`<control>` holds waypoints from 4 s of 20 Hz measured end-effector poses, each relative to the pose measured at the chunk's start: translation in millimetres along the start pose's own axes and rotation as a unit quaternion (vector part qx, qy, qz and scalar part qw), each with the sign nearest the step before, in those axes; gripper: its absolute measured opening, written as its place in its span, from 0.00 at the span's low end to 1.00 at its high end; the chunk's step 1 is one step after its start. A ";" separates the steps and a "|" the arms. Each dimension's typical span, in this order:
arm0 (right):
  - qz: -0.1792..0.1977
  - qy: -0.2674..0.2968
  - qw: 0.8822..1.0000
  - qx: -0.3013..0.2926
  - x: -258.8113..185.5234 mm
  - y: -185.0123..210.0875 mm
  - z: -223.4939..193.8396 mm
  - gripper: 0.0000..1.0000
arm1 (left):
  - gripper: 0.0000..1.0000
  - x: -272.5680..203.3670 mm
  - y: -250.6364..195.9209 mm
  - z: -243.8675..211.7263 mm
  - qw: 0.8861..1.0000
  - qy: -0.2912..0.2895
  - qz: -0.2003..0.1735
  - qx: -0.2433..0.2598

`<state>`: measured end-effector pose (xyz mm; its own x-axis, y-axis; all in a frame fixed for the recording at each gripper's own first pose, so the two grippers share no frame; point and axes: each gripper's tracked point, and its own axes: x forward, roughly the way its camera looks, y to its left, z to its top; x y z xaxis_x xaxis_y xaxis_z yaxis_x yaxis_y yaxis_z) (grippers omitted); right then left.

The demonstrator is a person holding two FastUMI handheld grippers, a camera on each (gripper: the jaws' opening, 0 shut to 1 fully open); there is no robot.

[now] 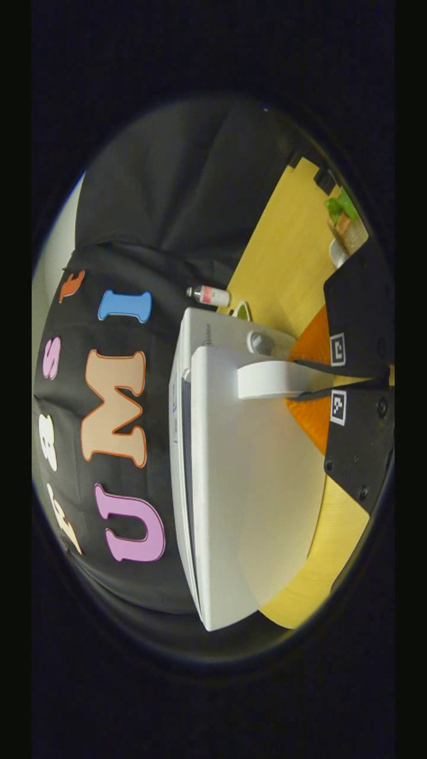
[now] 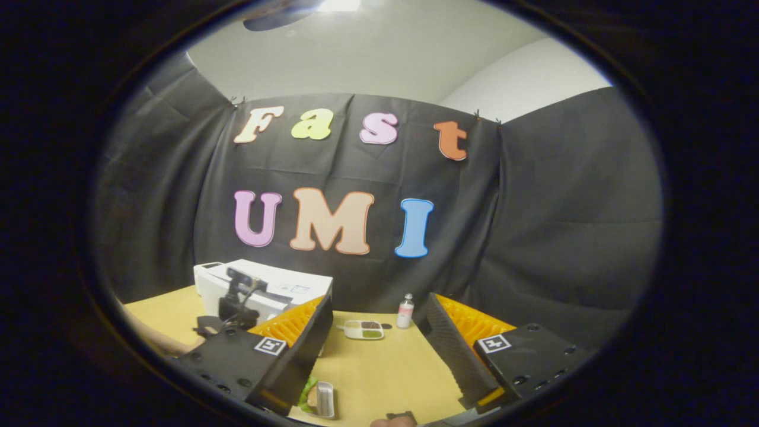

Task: Open the microwave oven with the left hand, put the food in, and close the microwave oven.

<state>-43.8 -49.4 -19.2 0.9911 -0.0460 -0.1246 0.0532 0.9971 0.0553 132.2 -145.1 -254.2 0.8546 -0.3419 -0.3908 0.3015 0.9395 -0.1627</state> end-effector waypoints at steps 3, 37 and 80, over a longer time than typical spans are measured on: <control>0.018 0.010 1.000 0.011 6.0 12.9 -9.1 1.00 | 0.01 -49.7 6.6 -18.5 1.000 0.011 0.000 -0.013; 0.169 0.077 0.982 0.032 26.8 146.2 -70.5 0.97 | 1.00 -247.9 183.6 -85.8 0.976 0.064 0.198 -0.059; 0.099 0.373 0.920 -0.066 9.3 126.4 -334.4 0.38 | 0.94 -337.2 199.2 56.9 0.970 -0.083 0.221 -0.054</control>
<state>-68.6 96.8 -344.6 0.6186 0.1433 -0.7726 -0.1838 0.9823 0.0351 -72.0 158.5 -103.3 0.9494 0.1095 -0.2945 -0.1475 0.9829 -0.1101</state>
